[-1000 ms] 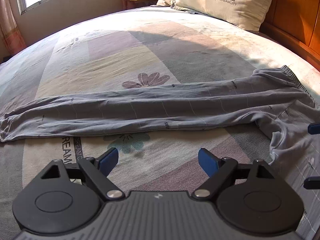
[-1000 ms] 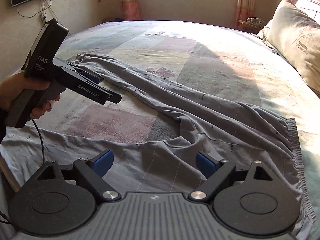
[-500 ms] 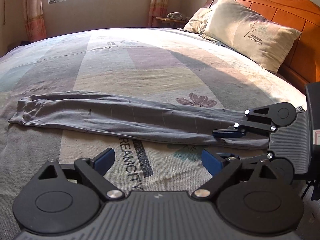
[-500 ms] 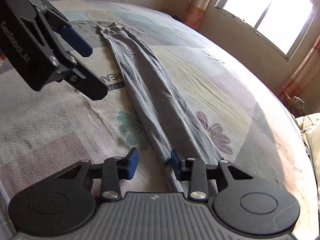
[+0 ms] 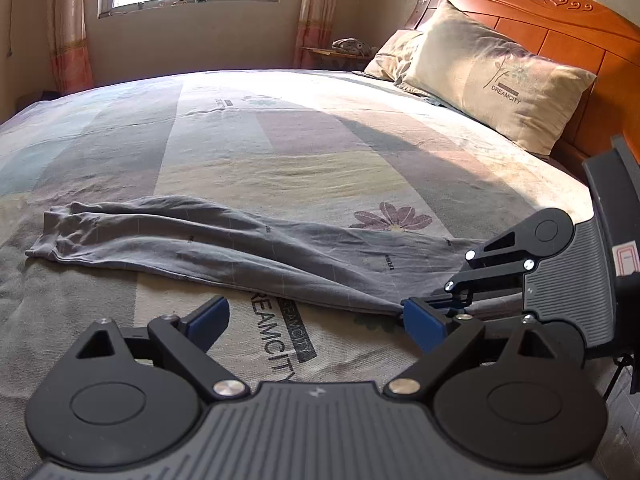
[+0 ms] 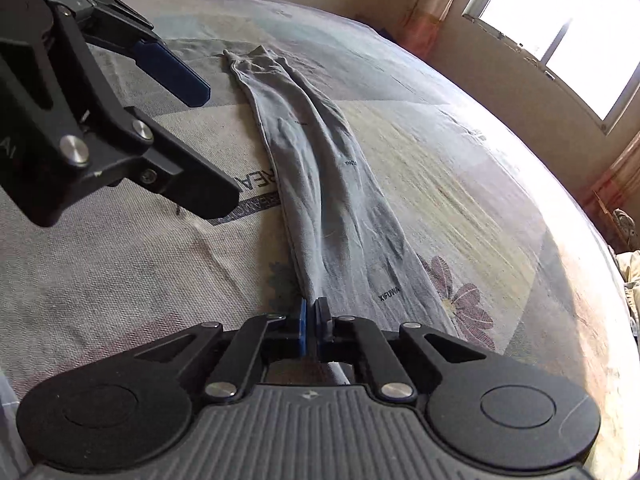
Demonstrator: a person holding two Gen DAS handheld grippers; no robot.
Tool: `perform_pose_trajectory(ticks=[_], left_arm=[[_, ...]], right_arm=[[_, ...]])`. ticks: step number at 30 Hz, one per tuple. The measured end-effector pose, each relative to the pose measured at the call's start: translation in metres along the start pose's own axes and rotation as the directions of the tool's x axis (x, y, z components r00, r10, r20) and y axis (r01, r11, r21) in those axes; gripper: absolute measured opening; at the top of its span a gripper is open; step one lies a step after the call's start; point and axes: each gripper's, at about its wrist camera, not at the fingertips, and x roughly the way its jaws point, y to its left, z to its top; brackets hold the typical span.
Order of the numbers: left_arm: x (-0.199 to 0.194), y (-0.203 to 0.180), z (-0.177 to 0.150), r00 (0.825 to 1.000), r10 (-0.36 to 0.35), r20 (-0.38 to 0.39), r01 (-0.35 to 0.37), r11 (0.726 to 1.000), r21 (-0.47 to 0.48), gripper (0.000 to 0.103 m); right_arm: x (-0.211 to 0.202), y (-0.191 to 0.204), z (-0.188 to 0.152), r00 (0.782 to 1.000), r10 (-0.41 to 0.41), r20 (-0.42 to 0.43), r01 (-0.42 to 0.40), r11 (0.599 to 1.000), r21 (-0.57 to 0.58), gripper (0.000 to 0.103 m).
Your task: Fold clothes
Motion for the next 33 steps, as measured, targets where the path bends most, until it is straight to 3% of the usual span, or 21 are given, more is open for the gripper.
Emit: perform_pose_trajectory(ticks=[3, 5, 9, 14, 19, 21, 23, 27, 29, 30, 31, 33], left_arm=[[-0.001, 0.006, 0.0, 1.0, 0.028, -0.005, -0.028, 1.0, -0.013, 0.094], [-0.004, 0.013, 0.001, 0.998, 0.061, -0.005, -0.061, 0.998, -0.02, 0.094], [-0.014, 0.036, -0.001, 0.993, 0.115, -0.009, -0.115, 0.992, -0.054, 0.094], [-0.033, 0.07, -0.006, 0.984, 0.177, -0.002, -0.176, 0.977, -0.122, 0.094], [-0.047, 0.094, -0.008, 0.984, 0.176, 0.034, -0.164, 0.959, -0.23, 0.094], [-0.05, 0.099, -0.008, 0.985, 0.164, 0.048, -0.147, 0.957, -0.25, 0.094], [-0.05, 0.102, -0.009, 0.979, 0.2, 0.032, -0.185, 0.948, -0.26, 0.094], [-0.053, 0.111, -0.011, 0.983, 0.179, 0.042, -0.159, 0.943, -0.293, 0.095], [-0.058, 0.113, -0.011, 0.983, 0.176, 0.056, -0.151, 0.941, -0.304, 0.095], [-0.06, 0.113, -0.011, 0.982, 0.18, 0.061, -0.153, 0.94, -0.304, 0.095], [-0.062, 0.113, -0.011, 0.981, 0.181, 0.066, -0.153, 0.94, -0.305, 0.095], [-0.066, 0.115, -0.011, 0.98, 0.186, 0.076, -0.154, 0.937, -0.313, 0.095]], right_arm=[[-0.001, -0.006, 0.002, 1.0, 0.029, -0.01, -0.028, 0.998, 0.057, 0.015], [-0.009, -0.005, 0.007, 0.999, 0.027, 0.032, -0.029, 0.998, 0.064, 0.018], [-0.01, 0.013, 0.027, 0.993, 0.042, 0.11, -0.039, 0.999, -0.026, 0.018], [0.026, 0.033, 0.06, 0.987, 0.072, 0.147, -0.056, 0.992, -0.113, 0.018], [0.061, 0.045, 0.096, 0.979, 0.07, 0.193, -0.041, 0.988, -0.149, 0.018], [0.075, 0.046, 0.107, 0.98, 0.076, 0.186, -0.047, 0.987, -0.153, 0.018], [0.089, 0.046, 0.116, 0.982, 0.081, 0.173, -0.053, 0.986, -0.157, 0.018], [0.099, 0.043, 0.122, 0.984, 0.069, 0.162, -0.048, 0.99, -0.13, 0.02], [0.099, 0.044, 0.122, 0.985, 0.066, 0.16, -0.048, 0.992, -0.115, 0.018], [0.099, 0.045, 0.122, 0.986, 0.057, 0.159, -0.037, 0.992, -0.123, 0.007], [0.099, 0.047, 0.122, 0.986, 0.047, 0.158, -0.026, 0.991, -0.132, 0.003], [0.098, 0.046, 0.124, 0.986, 0.057, 0.157, -0.039, 0.993, -0.115, 0.003]])
